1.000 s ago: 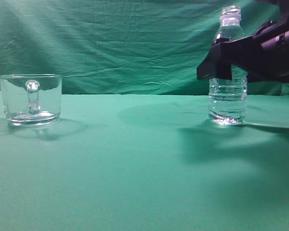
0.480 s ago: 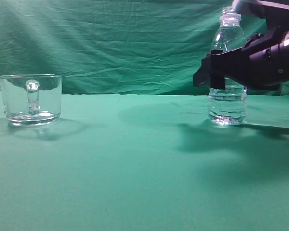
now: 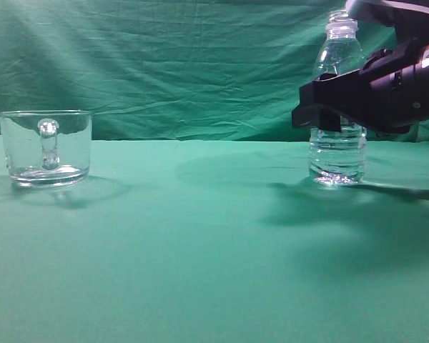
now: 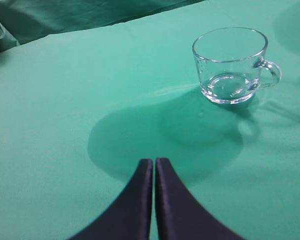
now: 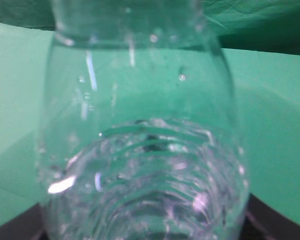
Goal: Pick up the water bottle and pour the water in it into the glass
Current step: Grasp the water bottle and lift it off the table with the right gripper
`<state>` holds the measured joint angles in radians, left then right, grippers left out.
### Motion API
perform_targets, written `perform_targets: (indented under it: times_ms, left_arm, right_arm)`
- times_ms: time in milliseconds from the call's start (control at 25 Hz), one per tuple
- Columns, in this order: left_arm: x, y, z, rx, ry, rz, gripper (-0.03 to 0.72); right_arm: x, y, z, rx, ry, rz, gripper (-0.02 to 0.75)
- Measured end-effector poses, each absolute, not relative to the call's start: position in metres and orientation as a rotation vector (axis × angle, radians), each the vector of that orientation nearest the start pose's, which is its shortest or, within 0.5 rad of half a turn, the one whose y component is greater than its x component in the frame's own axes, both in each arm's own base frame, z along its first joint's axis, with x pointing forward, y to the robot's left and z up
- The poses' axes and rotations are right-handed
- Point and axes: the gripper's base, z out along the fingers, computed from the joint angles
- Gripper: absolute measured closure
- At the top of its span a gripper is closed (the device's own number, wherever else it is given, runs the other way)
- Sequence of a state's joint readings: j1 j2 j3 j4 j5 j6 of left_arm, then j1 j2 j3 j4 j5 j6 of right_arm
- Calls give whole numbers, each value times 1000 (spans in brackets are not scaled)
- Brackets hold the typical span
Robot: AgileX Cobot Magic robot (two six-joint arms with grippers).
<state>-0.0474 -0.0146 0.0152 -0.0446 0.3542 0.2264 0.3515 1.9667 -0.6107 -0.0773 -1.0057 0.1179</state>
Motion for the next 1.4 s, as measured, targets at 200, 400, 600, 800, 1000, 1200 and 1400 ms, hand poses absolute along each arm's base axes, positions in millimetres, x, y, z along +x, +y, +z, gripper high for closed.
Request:
perform_targets:
  times_ms: [200, 400, 600, 800, 1000, 1200, 1400]
  left_arm:
    - [53, -4, 177, 224, 1825, 82, 688]
    - [53, -4, 177, 224, 1825, 82, 688]
    - [53, -4, 177, 224, 1825, 82, 688]
    - [53, -4, 177, 224, 1825, 82, 688]
    - [53, -4, 177, 224, 1825, 82, 688]
    - [53, -4, 177, 224, 1825, 82, 688]
    - [53, -4, 177, 224, 1825, 82, 688]
  right_arm:
    - [306, 118, 112, -299, 1825, 360, 311]
    - [306, 118, 112, -299, 1825, 360, 311]
    - [306, 118, 112, -299, 1825, 360, 311]
    - [306, 118, 112, -299, 1825, 360, 311]
    - [306, 118, 112, -299, 1825, 360, 311]
    - [306, 118, 111, -299, 1827, 359, 423]
    - [306, 118, 111, -299, 1827, 359, 420]
